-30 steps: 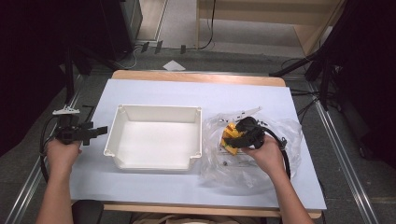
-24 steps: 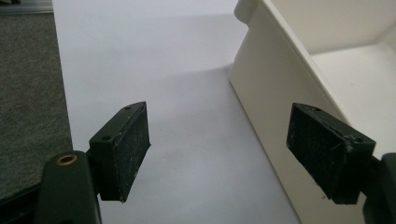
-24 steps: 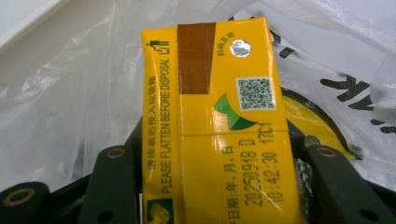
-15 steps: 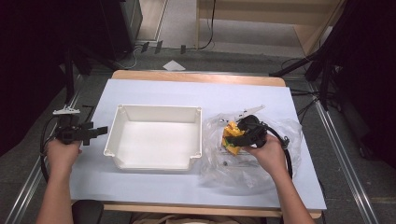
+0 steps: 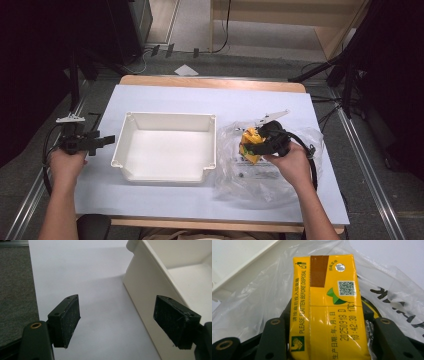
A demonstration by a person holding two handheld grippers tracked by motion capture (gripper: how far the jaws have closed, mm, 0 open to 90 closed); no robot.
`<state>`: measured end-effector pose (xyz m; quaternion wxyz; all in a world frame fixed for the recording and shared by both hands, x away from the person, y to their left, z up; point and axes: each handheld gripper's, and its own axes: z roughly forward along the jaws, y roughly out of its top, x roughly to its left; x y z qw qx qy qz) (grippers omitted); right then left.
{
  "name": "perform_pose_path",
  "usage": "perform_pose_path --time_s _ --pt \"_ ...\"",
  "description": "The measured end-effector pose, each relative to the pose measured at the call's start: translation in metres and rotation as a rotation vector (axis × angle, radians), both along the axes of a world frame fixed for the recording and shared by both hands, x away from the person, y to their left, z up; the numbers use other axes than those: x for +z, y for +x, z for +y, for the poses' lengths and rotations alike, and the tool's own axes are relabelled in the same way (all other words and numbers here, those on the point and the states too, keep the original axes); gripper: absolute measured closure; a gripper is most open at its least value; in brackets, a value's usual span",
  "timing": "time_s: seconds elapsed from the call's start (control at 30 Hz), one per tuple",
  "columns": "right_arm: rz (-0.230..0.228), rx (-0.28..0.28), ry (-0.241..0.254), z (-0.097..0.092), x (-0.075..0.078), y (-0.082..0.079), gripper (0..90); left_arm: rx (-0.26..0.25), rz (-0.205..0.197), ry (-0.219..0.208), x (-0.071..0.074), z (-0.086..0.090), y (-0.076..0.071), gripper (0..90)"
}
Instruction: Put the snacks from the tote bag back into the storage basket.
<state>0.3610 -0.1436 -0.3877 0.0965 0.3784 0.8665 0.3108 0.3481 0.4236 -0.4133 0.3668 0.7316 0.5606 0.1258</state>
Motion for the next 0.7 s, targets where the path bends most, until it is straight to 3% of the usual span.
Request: perform_pose_path --time_s 0.23,0.7 --pt "-0.023 0.001 0.006 -0.002 0.011 -0.003 52.2 -0.001 0.003 -0.001 0.0 0.0 0.0 22.5" --pt "-0.047 0.066 0.025 0.011 0.028 -0.004 52.3 -0.008 0.005 0.002 -0.001 -0.001 -0.003 22.4"
